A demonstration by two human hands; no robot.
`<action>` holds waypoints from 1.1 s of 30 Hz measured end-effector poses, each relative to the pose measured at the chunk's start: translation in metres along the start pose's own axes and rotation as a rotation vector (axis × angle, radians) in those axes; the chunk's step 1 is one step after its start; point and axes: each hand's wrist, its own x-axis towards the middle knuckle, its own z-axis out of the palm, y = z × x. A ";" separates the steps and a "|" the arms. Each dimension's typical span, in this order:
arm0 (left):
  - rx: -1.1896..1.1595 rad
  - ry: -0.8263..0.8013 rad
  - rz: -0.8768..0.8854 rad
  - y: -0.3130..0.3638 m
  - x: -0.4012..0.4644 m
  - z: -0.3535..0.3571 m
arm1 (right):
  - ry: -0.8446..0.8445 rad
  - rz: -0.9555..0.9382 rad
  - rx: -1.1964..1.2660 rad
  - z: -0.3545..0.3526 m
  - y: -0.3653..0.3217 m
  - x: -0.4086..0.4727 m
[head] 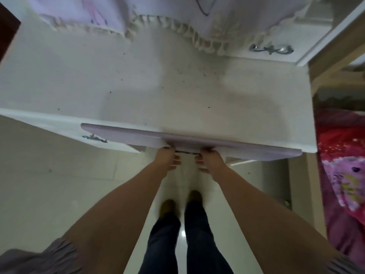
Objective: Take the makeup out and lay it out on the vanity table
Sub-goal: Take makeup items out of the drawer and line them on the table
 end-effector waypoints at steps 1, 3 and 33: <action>-0.048 0.030 -0.010 0.000 0.004 0.003 | -0.031 0.049 0.127 0.000 0.000 0.002; -0.081 0.072 -0.028 0.003 0.009 0.008 | -0.076 0.094 0.229 0.000 0.000 0.006; -0.298 0.056 -0.030 -0.147 -0.018 0.006 | -0.005 0.120 0.399 0.020 0.135 -0.041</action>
